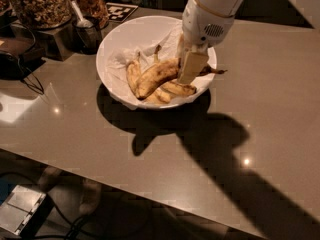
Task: Pick banana from white bowl
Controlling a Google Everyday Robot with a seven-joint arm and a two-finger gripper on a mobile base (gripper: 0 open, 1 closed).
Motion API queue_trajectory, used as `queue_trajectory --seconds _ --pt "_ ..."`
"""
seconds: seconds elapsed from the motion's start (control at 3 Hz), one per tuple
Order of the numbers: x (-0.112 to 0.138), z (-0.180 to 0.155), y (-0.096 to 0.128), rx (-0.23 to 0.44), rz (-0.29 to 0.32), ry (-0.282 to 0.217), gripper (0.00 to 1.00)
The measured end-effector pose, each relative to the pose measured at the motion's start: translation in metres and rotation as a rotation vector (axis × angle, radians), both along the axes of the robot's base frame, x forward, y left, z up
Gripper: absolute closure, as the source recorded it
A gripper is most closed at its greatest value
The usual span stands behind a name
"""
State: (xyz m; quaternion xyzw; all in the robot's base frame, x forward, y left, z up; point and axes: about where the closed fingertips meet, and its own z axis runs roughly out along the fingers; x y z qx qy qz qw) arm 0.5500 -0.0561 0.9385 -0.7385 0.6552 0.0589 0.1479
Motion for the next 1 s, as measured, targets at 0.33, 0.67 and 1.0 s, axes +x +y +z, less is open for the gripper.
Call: queue_trajectory --seconds 0.33,0.67,1.0 --pt "-0.034 0.016 -0.008 0.021 -0.03 -0.015 1.0" --pt "-0.072 0.022 -0.016 0.029 -0.097 0.0 1.0" --pt "-0.072 0.024 -0.016 0.031 -0.099 -0.009 1.0"
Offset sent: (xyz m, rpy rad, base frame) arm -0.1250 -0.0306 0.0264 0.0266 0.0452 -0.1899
